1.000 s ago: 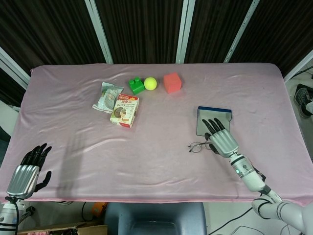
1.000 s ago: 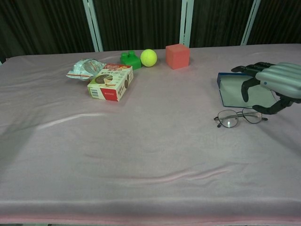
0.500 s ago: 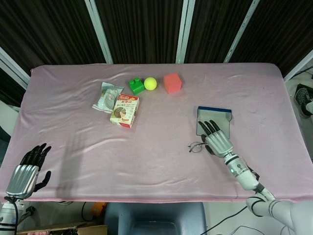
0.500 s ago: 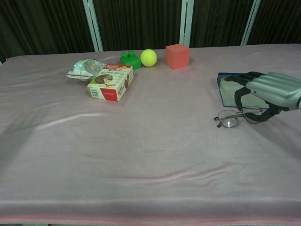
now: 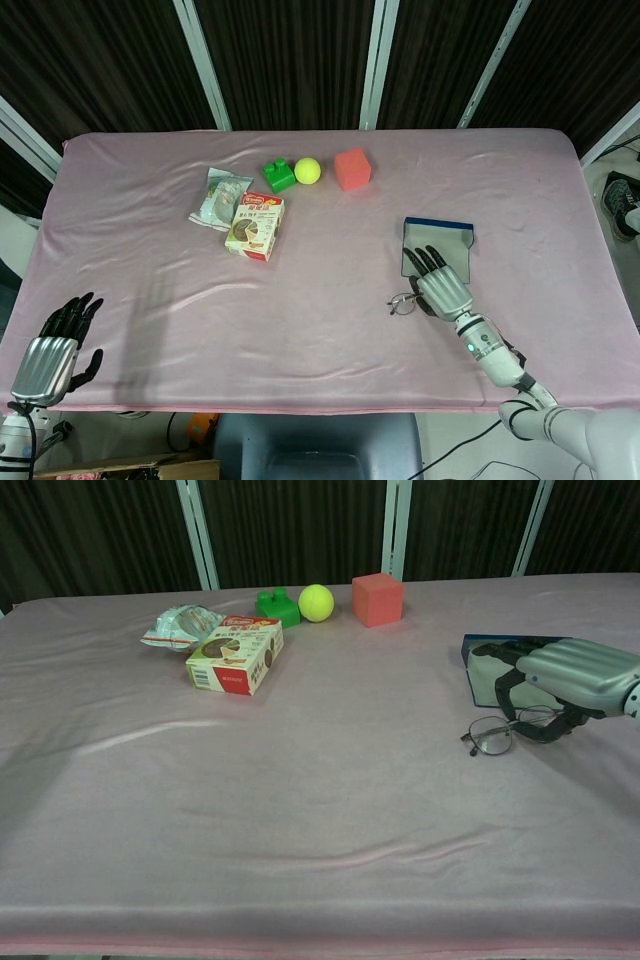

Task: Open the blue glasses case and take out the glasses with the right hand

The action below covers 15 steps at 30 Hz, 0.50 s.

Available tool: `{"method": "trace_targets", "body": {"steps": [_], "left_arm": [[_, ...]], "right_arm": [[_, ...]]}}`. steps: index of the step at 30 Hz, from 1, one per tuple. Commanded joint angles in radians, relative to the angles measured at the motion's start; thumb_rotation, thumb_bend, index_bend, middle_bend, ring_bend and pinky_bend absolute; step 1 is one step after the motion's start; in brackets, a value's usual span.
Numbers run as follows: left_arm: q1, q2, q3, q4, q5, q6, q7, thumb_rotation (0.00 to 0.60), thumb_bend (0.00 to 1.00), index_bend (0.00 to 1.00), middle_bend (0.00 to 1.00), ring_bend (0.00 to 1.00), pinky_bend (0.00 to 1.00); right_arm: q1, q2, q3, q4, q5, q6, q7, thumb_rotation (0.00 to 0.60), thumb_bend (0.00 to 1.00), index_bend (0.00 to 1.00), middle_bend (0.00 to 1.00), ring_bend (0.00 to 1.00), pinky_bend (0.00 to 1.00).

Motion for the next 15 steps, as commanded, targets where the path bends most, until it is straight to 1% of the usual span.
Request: {"method": "trace_targets", "body": {"steps": [1,8,15], "left_arm": [[0.0,0.001,0.0,0.0,-0.001,0.0,-0.001,0.6,0.42,0.0,0.0,0.0,0.14],[0.0,0.001,0.001,0.0,0.002,-0.001,-0.001,0.6,0.42,0.0,0.0,0.0,0.14],[0.0,0.002,0.001,0.002,0.007,0.003,-0.009,0.6,0.42,0.0,0.0,0.0,0.14]], "right_arm": [[-0.001,-0.002,0.0,0.002,0.0,-0.001,0.0,0.6,0.52,0.69,0.06,0.01,0.0],[0.0,-0.006,0.0,0.003,-0.002,-0.001,0.002,0.6,0.52,0.71,0.07,0.01,0.0],[0.004,-0.008,0.003,-0.007,-0.008,0.008,0.006,0.6,0.55,0.73,0.08,0.01,0.0]]}}
